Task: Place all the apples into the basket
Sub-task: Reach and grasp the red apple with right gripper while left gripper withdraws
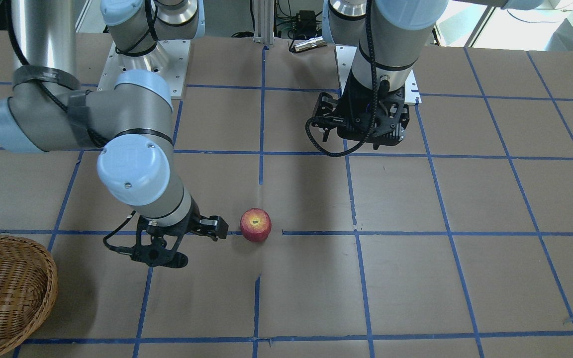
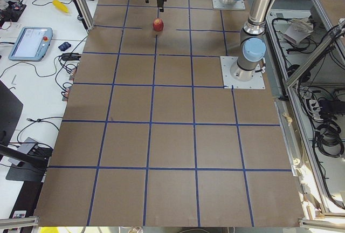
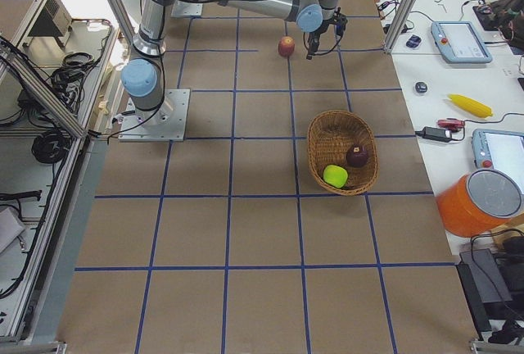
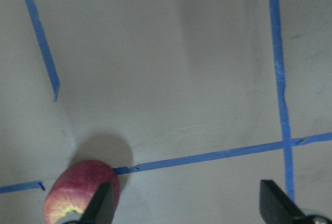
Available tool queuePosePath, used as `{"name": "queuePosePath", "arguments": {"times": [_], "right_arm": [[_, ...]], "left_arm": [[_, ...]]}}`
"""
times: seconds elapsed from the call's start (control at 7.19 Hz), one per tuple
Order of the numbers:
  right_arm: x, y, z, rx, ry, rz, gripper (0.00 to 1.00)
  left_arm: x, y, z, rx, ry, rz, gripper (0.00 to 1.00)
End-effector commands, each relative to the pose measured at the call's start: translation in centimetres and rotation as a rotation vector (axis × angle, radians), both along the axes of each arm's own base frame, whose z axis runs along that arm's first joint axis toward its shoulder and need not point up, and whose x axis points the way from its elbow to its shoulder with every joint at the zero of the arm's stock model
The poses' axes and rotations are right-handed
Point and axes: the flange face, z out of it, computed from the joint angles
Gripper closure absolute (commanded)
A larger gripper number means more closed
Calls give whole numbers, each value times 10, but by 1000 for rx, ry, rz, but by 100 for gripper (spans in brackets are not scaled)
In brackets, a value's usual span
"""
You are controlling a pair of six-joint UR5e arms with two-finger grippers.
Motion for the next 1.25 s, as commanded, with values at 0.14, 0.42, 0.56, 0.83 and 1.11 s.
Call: {"name": "queuePosePath", "arguments": {"times": [0.14, 0.42, 0.56, 0.83, 1.11], "right_arm": [[85, 34, -50, -5, -36, -90, 0], [97, 38, -77, 29, -21, -86, 0], [96, 45, -89, 51, -10, -83, 0], [93, 50, -102, 50, -14, -85, 47], [78, 36, -90, 28, -26, -79, 100]], "left_arm": [[23, -2, 12, -122, 11, 30, 0], [44, -5, 17, -129, 9, 67, 0], [46, -5, 21, -117, 5, 70, 0], [46, -9, 31, -109, 4, 72, 0], [45, -9, 30, -108, 6, 72, 0]]}}
